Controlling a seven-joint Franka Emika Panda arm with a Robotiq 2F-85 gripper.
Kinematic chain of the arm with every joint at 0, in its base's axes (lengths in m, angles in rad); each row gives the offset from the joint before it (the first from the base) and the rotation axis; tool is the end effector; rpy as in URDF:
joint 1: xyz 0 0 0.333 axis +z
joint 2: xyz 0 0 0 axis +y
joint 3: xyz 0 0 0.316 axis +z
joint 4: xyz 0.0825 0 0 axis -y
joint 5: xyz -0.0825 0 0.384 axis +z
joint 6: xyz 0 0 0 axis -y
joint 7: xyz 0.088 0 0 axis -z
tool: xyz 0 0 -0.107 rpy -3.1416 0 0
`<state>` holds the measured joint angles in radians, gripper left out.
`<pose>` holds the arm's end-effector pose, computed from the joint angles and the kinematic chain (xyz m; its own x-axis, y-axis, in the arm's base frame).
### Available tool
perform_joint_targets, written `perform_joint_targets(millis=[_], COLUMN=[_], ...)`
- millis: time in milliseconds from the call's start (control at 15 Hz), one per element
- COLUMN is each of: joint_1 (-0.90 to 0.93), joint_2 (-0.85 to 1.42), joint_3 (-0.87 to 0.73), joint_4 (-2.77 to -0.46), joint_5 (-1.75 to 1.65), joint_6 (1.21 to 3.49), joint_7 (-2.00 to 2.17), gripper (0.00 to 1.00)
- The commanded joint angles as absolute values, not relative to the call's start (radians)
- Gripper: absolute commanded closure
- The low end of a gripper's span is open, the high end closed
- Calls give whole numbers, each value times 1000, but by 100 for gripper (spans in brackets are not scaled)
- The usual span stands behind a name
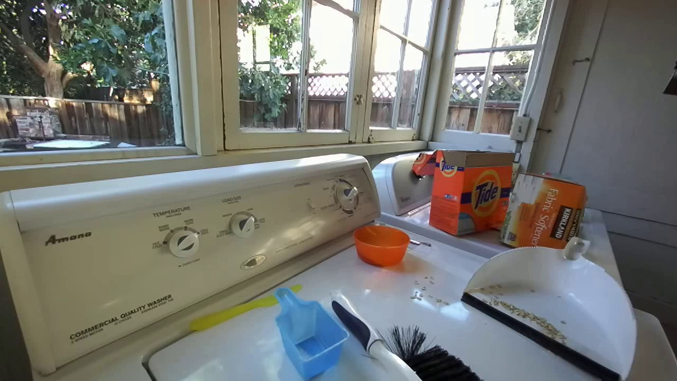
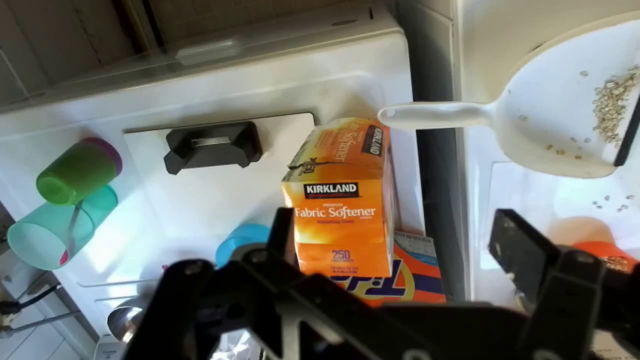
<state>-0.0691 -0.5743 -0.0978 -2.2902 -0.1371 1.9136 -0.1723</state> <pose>0.3894 -0.0825 0.5805 0.9826 0.0586 0.1763 0.0387 -0.9927 0.1144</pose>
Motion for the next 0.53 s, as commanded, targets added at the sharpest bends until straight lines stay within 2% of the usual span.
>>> perform_joint_targets(millis=[0,467], joint_1=[-49,47], joint_2=[-565,-494], joint_3=[-99,-71], joint_4=[-2297,-2309], joint_5=[-131,-93], joint_6=[1960,2248], joint_7=[-188,-258], gripper=[0,0])
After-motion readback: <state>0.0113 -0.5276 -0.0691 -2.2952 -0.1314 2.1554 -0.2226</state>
